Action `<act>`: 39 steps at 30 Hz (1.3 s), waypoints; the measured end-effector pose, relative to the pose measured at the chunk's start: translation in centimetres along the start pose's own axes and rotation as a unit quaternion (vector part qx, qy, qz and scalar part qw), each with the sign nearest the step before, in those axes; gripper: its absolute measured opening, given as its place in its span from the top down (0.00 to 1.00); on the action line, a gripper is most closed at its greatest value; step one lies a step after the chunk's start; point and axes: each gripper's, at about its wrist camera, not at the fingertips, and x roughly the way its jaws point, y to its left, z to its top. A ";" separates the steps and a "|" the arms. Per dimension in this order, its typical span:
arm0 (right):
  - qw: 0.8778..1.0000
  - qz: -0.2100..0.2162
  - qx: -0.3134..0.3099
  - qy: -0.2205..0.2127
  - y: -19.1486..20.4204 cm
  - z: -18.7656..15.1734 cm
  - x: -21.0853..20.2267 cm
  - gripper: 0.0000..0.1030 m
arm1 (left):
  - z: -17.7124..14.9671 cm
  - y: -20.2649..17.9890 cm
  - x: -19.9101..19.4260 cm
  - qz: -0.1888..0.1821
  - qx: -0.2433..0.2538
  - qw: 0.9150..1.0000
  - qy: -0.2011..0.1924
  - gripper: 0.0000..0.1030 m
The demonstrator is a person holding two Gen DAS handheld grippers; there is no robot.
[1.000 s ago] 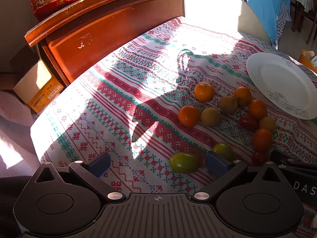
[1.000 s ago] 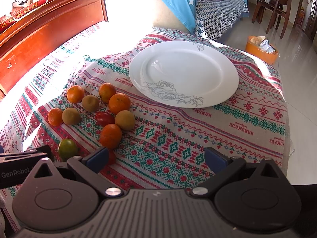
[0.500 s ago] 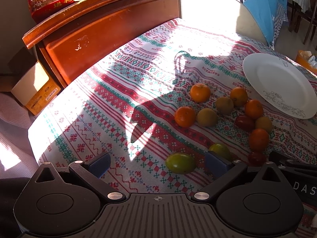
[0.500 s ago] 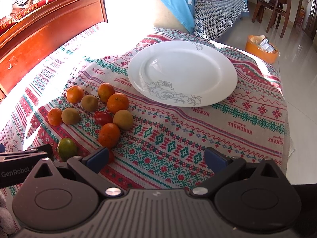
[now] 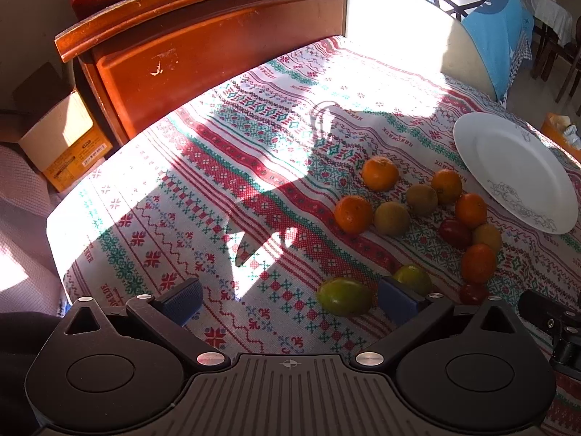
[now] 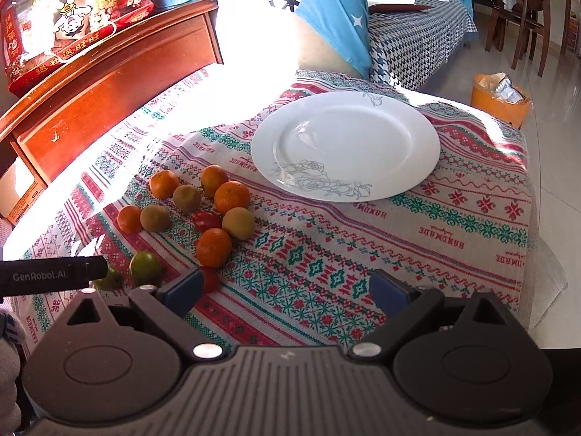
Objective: Organize fruits
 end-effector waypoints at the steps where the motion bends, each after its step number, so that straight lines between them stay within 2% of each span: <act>1: 1.000 0.006 -0.001 0.000 -0.1 -0.2 -0.1 0.10 | 0.0 0.1 -0.1 -0.001 0.000 1.000 -0.002 0.01; 8: 0.999 0.052 -0.009 0.001 -0.3 -1.8 0.0 0.22 | -0.9 0.8 -0.6 -0.008 0.005 1.000 -0.012 0.02; 12: 0.997 0.076 -0.015 -0.011 0.1 -2.2 0.0 0.32 | -1.2 1.3 -0.8 -0.009 0.006 1.000 -0.018 0.02; 21: 0.994 0.100 -0.037 -0.020 1.6 -2.4 1.4 0.56 | -1.5 1.7 -1.3 -0.017 0.006 0.999 -0.037 0.07; 27: 0.993 0.102 -0.044 -0.028 2.2 -2.2 1.8 0.62 | -2.0 1.4 -1.6 -0.031 0.019 0.998 -0.045 0.11; 35: 0.993 0.099 -0.053 -0.033 2.7 -2.2 2.4 0.64 | -2.6 0.3 -0.7 -0.048 0.042 0.997 -0.048 0.19; 39: 0.993 0.097 -0.060 -0.037 3.0 -2.2 2.6 0.70 | -2.8 -0.1 -0.4 -0.050 0.056 0.996 -0.055 0.25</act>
